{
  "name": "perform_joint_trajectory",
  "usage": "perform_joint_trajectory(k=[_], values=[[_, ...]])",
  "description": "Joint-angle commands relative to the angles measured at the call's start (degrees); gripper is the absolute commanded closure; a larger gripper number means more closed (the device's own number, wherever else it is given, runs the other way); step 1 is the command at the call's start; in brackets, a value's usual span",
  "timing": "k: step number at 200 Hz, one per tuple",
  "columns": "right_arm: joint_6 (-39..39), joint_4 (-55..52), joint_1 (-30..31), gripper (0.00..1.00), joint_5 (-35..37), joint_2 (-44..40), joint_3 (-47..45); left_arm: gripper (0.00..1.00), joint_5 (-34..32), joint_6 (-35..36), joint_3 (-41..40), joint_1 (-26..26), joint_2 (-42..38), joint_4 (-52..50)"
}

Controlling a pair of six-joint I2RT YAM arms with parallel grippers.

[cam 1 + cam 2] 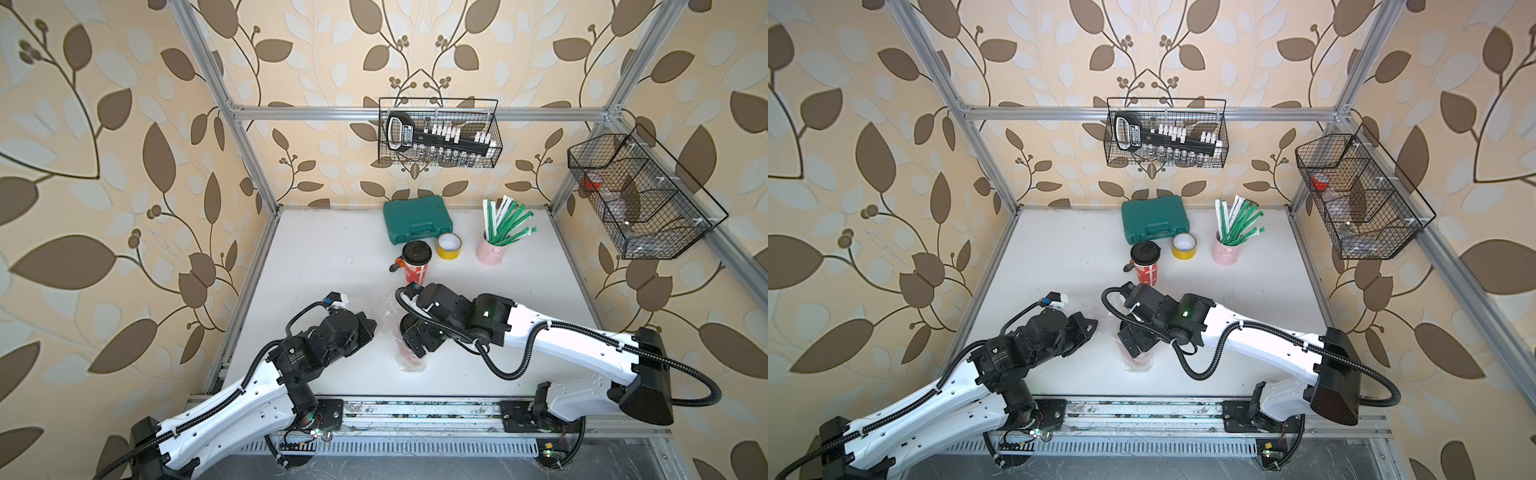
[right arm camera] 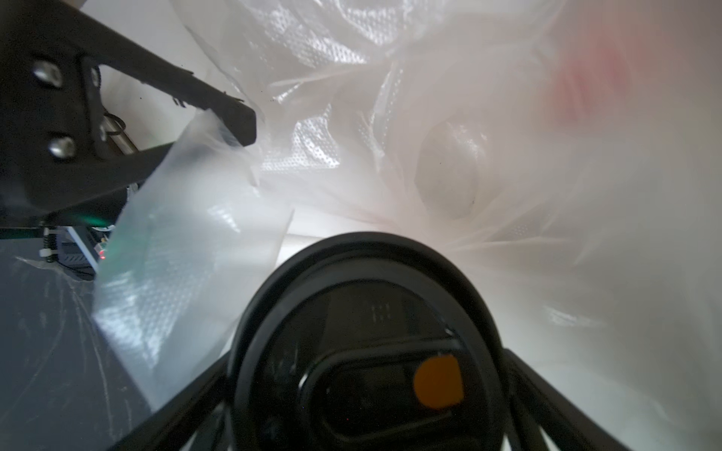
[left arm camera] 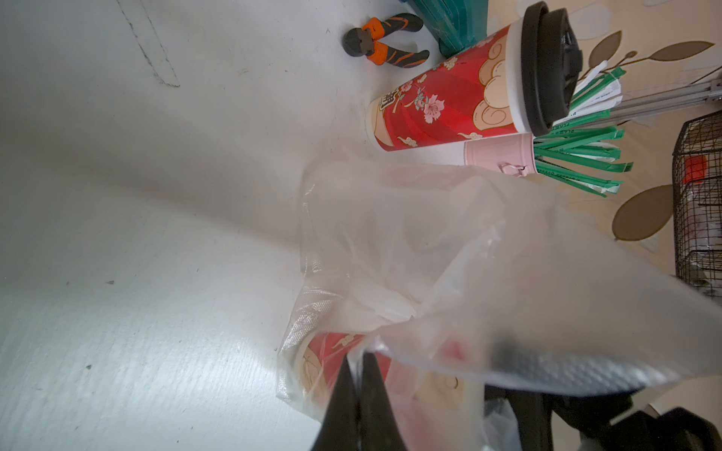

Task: Pack milk tea into plastic carrier bags
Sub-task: Place the milk tea cup in the plastic carrier bag, then adjust the plastic carrier bag at the center of the board.

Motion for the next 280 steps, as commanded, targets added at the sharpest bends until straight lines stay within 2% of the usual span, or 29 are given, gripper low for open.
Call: perform_joint_trajectory(k=[1, 38, 81, 99, 125, 159, 174, 193, 227, 251, 280], values=[[-0.51, -4.87, 0.39, 0.0, -0.89, -2.04, 5.96, 1.0, -2.43, 0.15, -0.2, 0.69, -0.76, -1.11], [-0.64, -7.67, 0.38, 0.01, -2.16, -3.45, 11.77, 1.0, -2.73, 0.58, 0.24, 0.7, -1.02, -2.32], [2.16, -13.11, 0.14, 0.01, 10.64, -5.77, 14.52, 1.0, -3.17, 1.28, 1.19, 0.69, -1.59, -3.76], [4.02, -12.91, -1.15, 0.01, 13.86, -7.04, 12.23, 1.0, -3.31, 1.37, 1.39, 0.66, -1.59, -4.11], [5.33, -10.17, -4.13, 0.05, 10.63, -6.83, 7.14, 1.0, -3.22, 1.37, 1.43, 0.7, -1.4, -4.07], [6.23, -4.93, -6.57, 0.26, 6.76, -6.77, 3.46, 1.0, -2.95, 1.8, 2.29, 0.66, -0.81, -4.38], [6.87, -3.64, -6.52, 0.4, 5.27, -6.5, 3.78, 1.0, -2.95, 2.06, 2.88, 0.7, -0.56, -4.54], [7.93, -1.95, -6.5, 0.63, 3.66, -6.78, 3.64, 1.0, -3.27, 2.5, 4.0, 0.7, -0.14, -5.02], [9.53, -0.84, -6.51, 0.88, 2.97, -7.03, 3.49, 1.0, -3.92, 3.46, 6.42, 0.7, 0.6, -5.13], [9.96, -0.86, -6.45, 0.95, 2.85, -7.23, 4.44, 1.0, -4.42, 4.33, 8.24, 0.7, 1.18, -5.73], [10.0, -1.02, -6.2, 0.98, 2.28, -7.49, 6.27, 1.0, -5.66, 5.15, 9.73, 0.7, 1.56, -6.47]])
